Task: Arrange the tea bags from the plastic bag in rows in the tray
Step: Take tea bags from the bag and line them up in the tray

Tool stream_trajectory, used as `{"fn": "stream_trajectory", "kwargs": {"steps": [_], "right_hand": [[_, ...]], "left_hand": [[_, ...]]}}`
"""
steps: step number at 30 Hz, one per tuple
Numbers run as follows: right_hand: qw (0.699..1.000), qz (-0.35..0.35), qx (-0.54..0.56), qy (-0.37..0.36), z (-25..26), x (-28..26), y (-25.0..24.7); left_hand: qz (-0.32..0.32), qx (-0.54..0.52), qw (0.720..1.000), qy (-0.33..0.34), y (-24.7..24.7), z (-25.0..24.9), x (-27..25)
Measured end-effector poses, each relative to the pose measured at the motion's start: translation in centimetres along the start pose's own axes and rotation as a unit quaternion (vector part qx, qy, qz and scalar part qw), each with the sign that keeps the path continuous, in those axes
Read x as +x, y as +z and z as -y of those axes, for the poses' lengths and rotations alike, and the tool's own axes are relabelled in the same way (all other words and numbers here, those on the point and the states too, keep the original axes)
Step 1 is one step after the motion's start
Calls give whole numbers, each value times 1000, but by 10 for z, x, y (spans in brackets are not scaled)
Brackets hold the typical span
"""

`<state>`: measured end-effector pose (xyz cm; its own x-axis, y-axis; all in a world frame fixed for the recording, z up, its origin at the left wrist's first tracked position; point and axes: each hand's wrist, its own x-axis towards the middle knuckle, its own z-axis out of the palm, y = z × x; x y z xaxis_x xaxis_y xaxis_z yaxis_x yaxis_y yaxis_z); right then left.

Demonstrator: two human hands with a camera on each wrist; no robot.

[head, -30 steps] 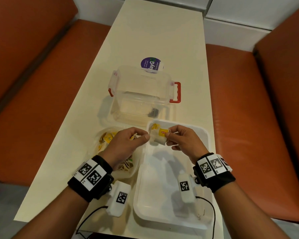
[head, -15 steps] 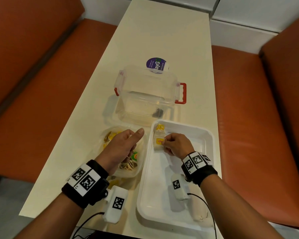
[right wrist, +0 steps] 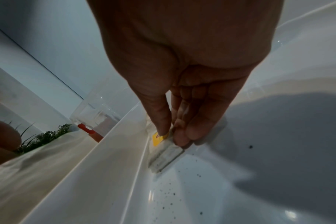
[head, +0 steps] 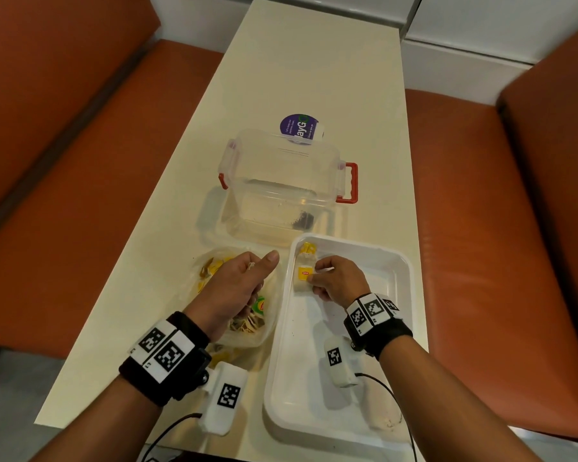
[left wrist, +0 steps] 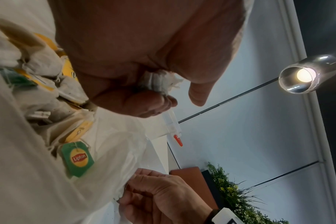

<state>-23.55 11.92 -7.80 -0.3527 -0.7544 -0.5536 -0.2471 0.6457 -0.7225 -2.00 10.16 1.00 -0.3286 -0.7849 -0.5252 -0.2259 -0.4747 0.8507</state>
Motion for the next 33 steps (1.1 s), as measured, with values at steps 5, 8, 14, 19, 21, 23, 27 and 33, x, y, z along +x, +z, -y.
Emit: {"fn": "stream_trajectory", "kwargs": {"steps": [5,8,14,19,21,23,27,33], "right_hand": [[1000,-3,-13,-3,-3,2,2],[1000,-11,-13,-5,-3,1,2],[1000,-24,-11,-7,-5,-2,-3],[999,-38,9,-34,8,-24,-10],[997,-24,32,-69,21,-44,-12],[992,11,53,-110,37,-67,-13],[981,77,3,-177,64,-103,-10],[984,53,41,-166,64,-105,-16]], "left_hand": [[-2,-1,1000,0,-2,-1,-1],[-4,1,1000,0,-2,-1,-1],[-5,-36,999,-24,0,-3,1],[8,-119,991,-54,2,-5,3],[5,-134,990,-47,6,-6,4],[7,-144,989,-33,13,-7,5],[46,-123,991,-7,30,-7,3],[79,-102,992,6,41,-5,1]]}}
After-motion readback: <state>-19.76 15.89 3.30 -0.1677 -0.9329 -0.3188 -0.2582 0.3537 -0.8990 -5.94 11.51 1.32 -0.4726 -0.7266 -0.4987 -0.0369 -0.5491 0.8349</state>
